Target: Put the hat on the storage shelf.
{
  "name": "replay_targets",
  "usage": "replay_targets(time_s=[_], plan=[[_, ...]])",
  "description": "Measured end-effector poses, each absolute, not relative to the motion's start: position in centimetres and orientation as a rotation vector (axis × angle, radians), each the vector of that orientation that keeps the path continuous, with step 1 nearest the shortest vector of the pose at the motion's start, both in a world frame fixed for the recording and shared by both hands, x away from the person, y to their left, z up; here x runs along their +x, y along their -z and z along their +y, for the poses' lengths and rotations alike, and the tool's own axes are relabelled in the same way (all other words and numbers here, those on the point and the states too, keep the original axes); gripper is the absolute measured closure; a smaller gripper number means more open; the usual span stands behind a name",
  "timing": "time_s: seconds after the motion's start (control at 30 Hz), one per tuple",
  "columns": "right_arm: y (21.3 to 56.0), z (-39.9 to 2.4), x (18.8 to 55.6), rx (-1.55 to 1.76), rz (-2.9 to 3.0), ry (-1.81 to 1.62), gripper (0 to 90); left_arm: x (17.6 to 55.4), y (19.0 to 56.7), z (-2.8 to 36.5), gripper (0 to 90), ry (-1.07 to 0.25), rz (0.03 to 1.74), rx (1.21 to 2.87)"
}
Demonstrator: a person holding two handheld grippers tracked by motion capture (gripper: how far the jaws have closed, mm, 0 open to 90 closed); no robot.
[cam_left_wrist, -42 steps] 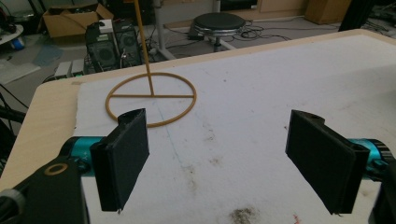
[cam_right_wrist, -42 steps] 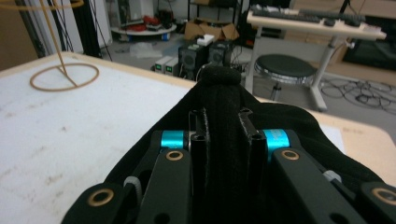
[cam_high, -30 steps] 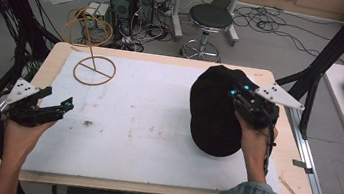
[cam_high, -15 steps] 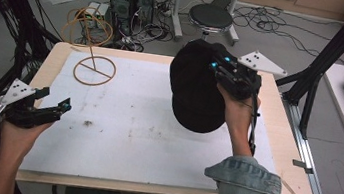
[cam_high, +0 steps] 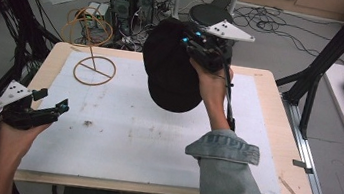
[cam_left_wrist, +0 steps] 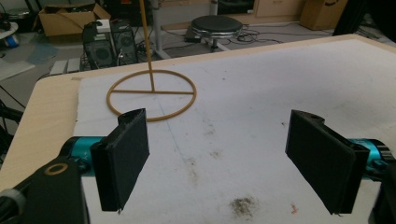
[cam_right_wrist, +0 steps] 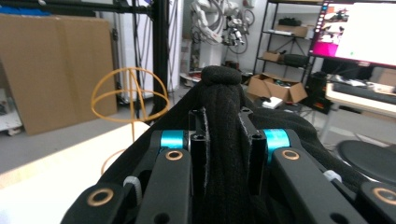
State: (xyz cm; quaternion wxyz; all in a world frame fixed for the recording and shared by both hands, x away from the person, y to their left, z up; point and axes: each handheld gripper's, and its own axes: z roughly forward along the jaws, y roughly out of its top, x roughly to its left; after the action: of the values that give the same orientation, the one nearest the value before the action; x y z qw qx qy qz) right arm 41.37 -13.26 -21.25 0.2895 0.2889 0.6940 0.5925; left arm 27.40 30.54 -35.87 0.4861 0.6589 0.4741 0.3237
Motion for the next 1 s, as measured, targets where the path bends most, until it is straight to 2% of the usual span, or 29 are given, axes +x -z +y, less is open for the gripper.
replay_targets(time_s=[0.43, 1.0], plan=[[19.6, -7.2, 44.3, 0.711, 1.856, -1.666, 78.8, 27.4, 36.1, 30.6, 21.6, -0.762, 1.145, 1.597], [18.6, -1.9, 46.5, 0.67, 1.867, -1.76, 78.8, 26.9, 36.1, 30.5, 21.6, -0.744, 1.123, 1.597]])
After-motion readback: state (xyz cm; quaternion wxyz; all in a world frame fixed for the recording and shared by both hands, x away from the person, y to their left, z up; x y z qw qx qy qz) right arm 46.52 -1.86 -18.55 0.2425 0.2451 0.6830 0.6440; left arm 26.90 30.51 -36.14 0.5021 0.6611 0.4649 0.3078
